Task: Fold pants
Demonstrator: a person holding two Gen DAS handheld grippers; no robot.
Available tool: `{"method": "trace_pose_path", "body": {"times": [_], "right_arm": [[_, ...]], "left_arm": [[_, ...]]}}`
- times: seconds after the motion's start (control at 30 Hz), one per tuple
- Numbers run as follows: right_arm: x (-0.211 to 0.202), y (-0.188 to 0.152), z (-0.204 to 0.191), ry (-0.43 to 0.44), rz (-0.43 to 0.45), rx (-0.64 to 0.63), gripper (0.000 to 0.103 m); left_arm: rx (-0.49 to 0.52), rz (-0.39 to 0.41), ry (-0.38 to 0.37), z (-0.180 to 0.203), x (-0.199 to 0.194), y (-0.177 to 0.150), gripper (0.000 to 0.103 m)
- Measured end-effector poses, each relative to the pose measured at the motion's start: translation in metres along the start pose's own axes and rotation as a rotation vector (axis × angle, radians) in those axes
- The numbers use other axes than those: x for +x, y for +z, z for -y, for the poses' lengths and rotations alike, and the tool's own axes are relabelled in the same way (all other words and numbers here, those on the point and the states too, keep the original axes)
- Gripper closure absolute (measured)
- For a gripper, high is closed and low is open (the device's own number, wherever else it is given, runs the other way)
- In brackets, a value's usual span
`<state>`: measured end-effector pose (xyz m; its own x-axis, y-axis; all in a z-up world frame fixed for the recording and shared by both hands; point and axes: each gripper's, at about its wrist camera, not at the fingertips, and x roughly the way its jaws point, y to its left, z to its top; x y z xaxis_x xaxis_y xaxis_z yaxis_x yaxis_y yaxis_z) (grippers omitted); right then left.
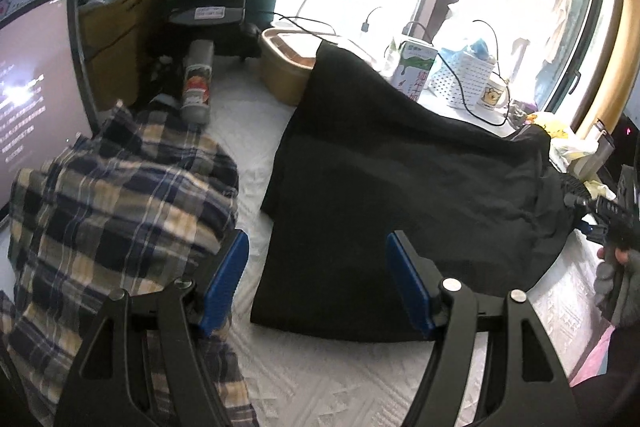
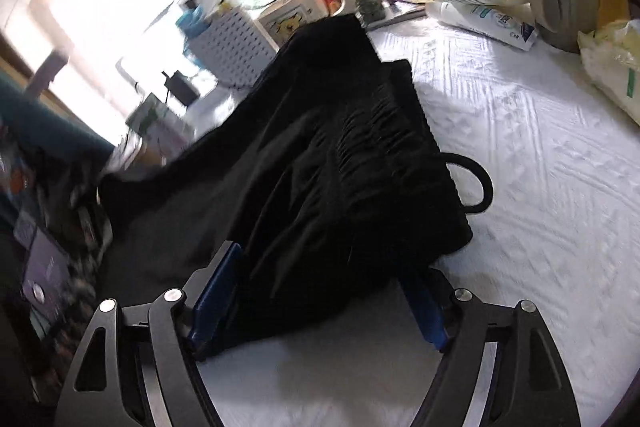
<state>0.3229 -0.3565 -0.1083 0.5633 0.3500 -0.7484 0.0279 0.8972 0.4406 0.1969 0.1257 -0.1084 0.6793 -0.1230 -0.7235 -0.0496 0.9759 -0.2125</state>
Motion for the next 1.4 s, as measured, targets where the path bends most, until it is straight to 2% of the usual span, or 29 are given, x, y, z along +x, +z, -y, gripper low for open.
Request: {"method": "trace_pose_path", "body": {"times": [0.03, 0.07, 0.1, 0.2, 0.43, 0.53, 0.67, 0.77, 0.83, 0.87, 0.9, 0.97, 1.0, 1.07, 1.13, 1.27, 1.33, 1.37, 1.4], "right_arm": [[0.003, 0.003, -0.001, -0.006, 0.014, 0.012, 0.024], [0.005, 0.005, -0.002, -0.019, 0.019, 0.012, 0.038], [0.007, 0.006, -0.001, -0.029, 0.015, 0.013, 0.074], [0.011, 0.005, 0.002, -0.029, 0.001, -0.012, 0.086], [-0.021, 0.007, 0.032, -0.103, 0.018, -0.08, 0.089], [-0.031, 0.015, 0.053, -0.142, 0.03, -0.075, 0.089], [-0.026, 0.021, 0.057, -0.155, -0.03, -0.146, 0.089], [-0.027, 0.015, 0.049, -0.202, -0.034, -0.224, 0.079], [-0.032, 0.011, 0.048, -0.243, -0.027, -0.249, 0.061], [-0.037, 0.009, 0.048, -0.259, -0.009, -0.253, 0.042], [-0.047, 0.008, 0.048, -0.287, 0.025, -0.26, 0.033], [-0.064, 0.007, 0.047, -0.334, 0.078, -0.275, 0.033], [-0.072, 0.008, 0.046, -0.357, 0.101, -0.285, 0.033], [-0.085, 0.011, 0.037, -0.363, 0.156, -0.328, 0.033], [-0.085, 0.016, 0.017, -0.32, 0.176, -0.432, 0.033], [-0.054, 0.023, -0.029, -0.219, 0.148, -0.685, 0.036], [-0.032, 0.029, -0.047, -0.195, 0.111, -0.78, 0.056], [-0.017, 0.034, -0.055, -0.193, 0.084, -0.824, 0.058], [-0.007, 0.038, -0.061, -0.186, 0.065, -0.854, 0.059]], "left_arm": [[-0.001, -0.003, 0.002, 0.0, 0.001, -0.001, 0.032], [0.001, -0.007, 0.006, 0.002, 0.001, -0.001, 0.032], [0.004, -0.01, 0.008, 0.002, 0.002, -0.001, 0.032], [0.023, -0.013, 0.01, 0.008, 0.001, -0.001, 0.032], [0.06, -0.026, 0.006, 0.025, 0.005, 0.002, 0.032], [0.079, -0.05, -0.03, 0.039, 0.011, 0.001, 0.032], [0.104, -0.102, -0.107, 0.057, 0.028, -0.006, 0.032], [0.063, -0.149, -0.106, 0.057, 0.051, -0.012, 0.032], [0.06, -0.113, -0.077, 0.058, 0.053, -0.011, 0.032], [0.06, -0.115, -0.066, 0.058, 0.055, -0.009, 0.032], [0.062, -0.113, -0.066, 0.06, 0.056, -0.008, 0.032], [0.093, -0.11, -0.054, 0.064, 0.061, -0.006, 0.033], [0.104, -0.11, -0.048, 0.066, 0.062, -0.005, 0.05], [0.134, -0.116, -0.032, 0.07, 0.066, -0.003, 0.094], [0.138, -0.137, -0.054, 0.067, 0.069, 0.0, 0.099], [0.159, -0.176, -0.031, 0.064, 0.058, -0.008, 0.1], [0.153, -0.185, -0.022, 0.06, 0.049, -0.014, 0.1], [0.159, -0.195, -0.014, 0.058, 0.045, -0.017, 0.099], [0.163, -0.21, -0.001, 0.055, 0.043, -0.017, 0.094]]}}
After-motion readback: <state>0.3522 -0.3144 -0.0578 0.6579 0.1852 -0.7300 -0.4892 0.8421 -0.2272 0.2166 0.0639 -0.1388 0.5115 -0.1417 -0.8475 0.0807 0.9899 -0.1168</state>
